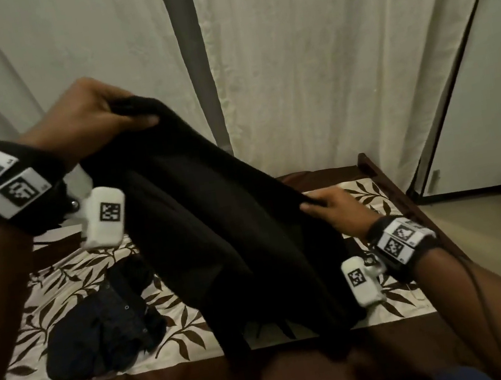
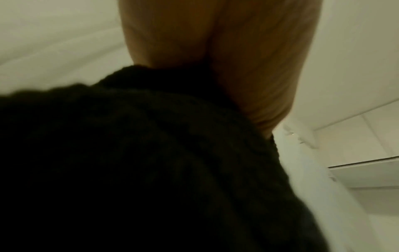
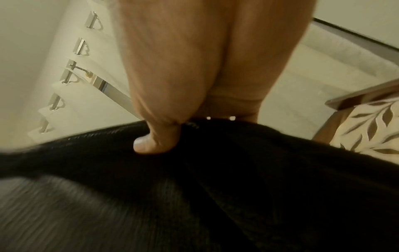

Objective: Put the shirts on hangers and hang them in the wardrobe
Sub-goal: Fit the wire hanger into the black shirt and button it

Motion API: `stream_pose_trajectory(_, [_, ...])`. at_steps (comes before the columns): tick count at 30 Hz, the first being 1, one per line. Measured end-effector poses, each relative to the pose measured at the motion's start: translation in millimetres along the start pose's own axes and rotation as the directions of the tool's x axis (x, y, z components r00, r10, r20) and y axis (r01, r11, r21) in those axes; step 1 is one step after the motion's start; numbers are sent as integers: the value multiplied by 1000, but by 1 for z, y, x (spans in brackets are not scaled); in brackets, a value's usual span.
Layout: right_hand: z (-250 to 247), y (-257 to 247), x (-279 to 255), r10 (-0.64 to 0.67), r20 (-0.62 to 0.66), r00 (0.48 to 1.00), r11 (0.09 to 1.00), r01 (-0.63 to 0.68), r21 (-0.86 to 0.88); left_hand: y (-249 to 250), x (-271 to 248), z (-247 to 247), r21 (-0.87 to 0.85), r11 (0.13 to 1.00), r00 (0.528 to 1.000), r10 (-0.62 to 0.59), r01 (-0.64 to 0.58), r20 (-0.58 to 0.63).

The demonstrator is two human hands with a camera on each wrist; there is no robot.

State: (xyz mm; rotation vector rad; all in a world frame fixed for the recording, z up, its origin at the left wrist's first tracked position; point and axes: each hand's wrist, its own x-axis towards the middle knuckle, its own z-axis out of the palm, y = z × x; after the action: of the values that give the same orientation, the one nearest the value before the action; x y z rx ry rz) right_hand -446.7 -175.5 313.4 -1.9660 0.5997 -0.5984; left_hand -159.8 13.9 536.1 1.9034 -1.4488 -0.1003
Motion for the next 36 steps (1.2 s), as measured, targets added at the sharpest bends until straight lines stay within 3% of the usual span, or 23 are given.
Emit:
stream_pose_trajectory(4, [-30, -39, 15, -68, -199, 978, 995, 52, -85, -67, 5, -3, 208, 959, 972, -160, 194, -170])
stream_pose_trajectory(6, [-43, -69, 25, -86, -261, 962, 996, 89, 0, -83, 4, 6, 352, 898, 953, -186, 263, -239])
stream_pose_trajectory(7, [-47, -85, 28, -86, -249, 965, 993, 103, 54, -81, 2, 17, 371, 895, 960, -176, 249, -219])
stream_pose_trajectory(10, [-40, -119, 33, -96, -118, 988, 991, 106, 79, -64, -7, 75, 188, 977, 988, -123, 103, 98])
stream_pose_trajectory(12, [-20, -119, 33, -77, -18, 997, 992, 75, -106, -54, -12, 112, 50, 994, 962, -109, 99, 250])
stream_pose_trajectory(15, [20, -81, 27, 17, 113, 993, 956, 16, -292, -45, -15, 134, -83, 983, 959, -140, 165, 245])
stream_pose_trajectory(19, [76, -15, 3, 101, 223, 970, 985, -66, -159, -30, -16, 118, -318, 930, 976, -135, 184, 168])
stream_pose_trajectory(24, [120, 58, -22, 214, 129, 968, 972, -197, -128, -3, -14, 77, -476, 873, 994, -84, 105, 65])
stream_pose_trajectory(26, [121, 72, -31, 242, 148, 959, 970, -236, -61, 4, -15, 59, -508, 857, 996, -80, 82, 26])
stream_pose_trajectory(30, [96, 61, -42, 247, 179, 952, 955, -270, 120, -10, -13, 28, -311, 949, 989, -96, 57, -111])
stream_pose_trajectory(32, [69, 43, -43, 220, 155, 963, 944, -250, 215, -45, -10, 12, -110, 979, 946, -193, 170, -260])
stream_pose_trajectory(34, [43, 19, -37, 168, 100, 981, 940, -189, 283, -77, -13, 2, 98, 934, 873, -279, 344, -401])
stream_pose_trajectory(35, [32, 6, -33, 139, 78, 987, 943, -156, 294, -87, -13, 4, 138, 916, 858, -288, 376, -424])
stream_pose_trajectory(36, [24, -9, -28, 108, 70, 992, 946, -125, 300, -87, -18, 16, 132, 922, 878, -292, 364, -380])
